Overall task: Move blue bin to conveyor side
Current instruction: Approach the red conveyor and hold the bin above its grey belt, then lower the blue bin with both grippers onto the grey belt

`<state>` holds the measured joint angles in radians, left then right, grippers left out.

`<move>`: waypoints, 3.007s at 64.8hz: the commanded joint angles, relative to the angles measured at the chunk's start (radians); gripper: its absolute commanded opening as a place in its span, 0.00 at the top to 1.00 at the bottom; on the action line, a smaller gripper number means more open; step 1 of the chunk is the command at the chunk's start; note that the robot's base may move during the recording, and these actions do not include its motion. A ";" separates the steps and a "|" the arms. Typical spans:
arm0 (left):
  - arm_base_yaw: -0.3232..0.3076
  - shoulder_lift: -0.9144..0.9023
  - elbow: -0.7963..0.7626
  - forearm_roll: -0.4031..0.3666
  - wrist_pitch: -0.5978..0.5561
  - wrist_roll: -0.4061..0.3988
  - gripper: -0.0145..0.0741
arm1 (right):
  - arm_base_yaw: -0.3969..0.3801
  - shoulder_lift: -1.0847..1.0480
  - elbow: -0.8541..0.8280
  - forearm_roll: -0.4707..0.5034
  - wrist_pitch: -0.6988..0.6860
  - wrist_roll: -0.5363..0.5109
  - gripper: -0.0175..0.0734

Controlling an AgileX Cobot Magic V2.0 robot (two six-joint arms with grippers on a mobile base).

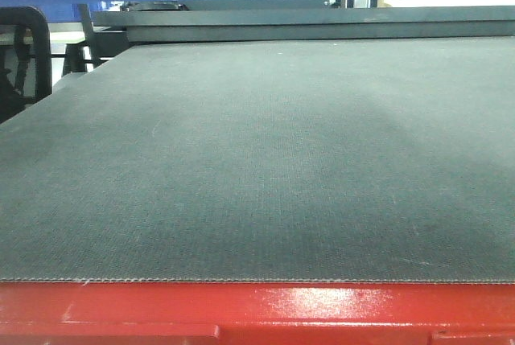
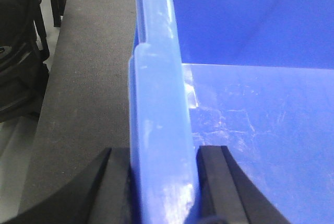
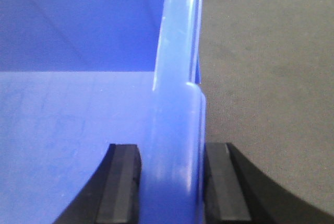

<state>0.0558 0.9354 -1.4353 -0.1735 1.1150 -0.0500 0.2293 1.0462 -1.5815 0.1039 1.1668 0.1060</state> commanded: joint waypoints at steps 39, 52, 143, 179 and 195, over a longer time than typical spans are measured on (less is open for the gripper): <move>0.001 0.225 -0.008 0.001 -0.189 0.060 0.86 | -0.007 0.216 0.009 -0.061 -0.077 -0.019 0.89; 0.001 0.264 0.095 -0.050 -0.289 0.075 0.86 | -0.007 0.227 0.144 -0.109 -0.206 -0.018 0.89; -0.136 0.399 0.304 0.004 -0.548 0.082 0.83 | -0.089 0.339 0.364 -0.129 -0.490 -0.018 0.89; -0.136 0.393 0.299 0.034 -0.658 0.082 0.32 | -0.089 0.335 0.287 -0.129 -0.409 -0.018 0.23; -0.136 0.321 0.183 0.034 -0.578 0.082 0.63 | -0.089 0.277 0.093 -0.129 -0.291 -0.039 0.58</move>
<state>-0.0773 1.2988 -1.2050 -0.1393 0.5205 0.0283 0.1443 1.3589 -1.4271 -0.0100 0.8473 0.0866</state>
